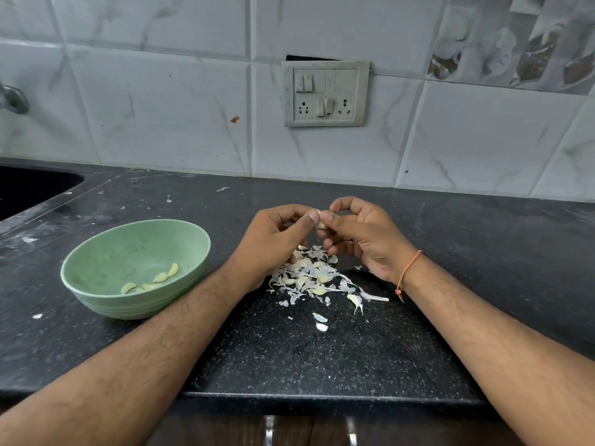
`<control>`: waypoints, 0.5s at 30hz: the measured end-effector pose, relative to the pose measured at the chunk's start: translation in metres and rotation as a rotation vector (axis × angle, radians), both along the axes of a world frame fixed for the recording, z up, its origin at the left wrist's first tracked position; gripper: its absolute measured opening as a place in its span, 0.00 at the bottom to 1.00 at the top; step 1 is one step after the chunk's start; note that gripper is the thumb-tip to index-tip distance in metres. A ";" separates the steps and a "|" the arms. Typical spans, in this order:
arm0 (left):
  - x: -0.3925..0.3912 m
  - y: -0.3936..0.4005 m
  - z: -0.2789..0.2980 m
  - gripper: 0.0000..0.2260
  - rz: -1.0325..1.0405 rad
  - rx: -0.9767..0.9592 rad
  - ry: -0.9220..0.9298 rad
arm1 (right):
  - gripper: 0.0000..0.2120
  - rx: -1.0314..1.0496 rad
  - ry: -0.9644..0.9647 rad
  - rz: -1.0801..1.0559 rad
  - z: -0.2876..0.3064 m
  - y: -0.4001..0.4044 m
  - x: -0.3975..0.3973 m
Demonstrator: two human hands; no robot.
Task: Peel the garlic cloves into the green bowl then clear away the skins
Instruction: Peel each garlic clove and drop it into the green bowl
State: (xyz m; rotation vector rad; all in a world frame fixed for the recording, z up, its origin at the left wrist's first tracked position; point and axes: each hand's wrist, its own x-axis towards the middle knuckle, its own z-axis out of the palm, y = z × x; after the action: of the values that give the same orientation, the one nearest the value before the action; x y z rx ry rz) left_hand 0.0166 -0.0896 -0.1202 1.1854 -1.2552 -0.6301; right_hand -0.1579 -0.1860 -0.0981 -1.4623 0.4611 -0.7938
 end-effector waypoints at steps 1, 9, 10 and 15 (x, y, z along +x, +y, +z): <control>0.000 0.000 0.000 0.08 -0.006 0.002 0.011 | 0.18 0.001 -0.003 0.000 0.000 0.000 0.001; 0.000 -0.006 -0.001 0.10 -0.001 0.028 0.113 | 0.17 -0.015 0.002 0.022 0.000 0.002 0.001; 0.000 -0.006 -0.002 0.10 0.010 0.023 0.120 | 0.15 -0.042 0.009 0.013 0.000 0.002 0.001; 0.001 -0.008 -0.003 0.08 0.066 0.006 0.097 | 0.08 -0.362 0.086 -0.142 -0.003 0.002 0.004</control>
State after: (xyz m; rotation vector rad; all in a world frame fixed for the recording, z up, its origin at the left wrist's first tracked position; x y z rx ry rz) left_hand 0.0178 -0.0977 -0.1234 1.1828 -1.1287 -0.6356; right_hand -0.1536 -0.1845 -0.1015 -1.8193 0.5090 -0.9660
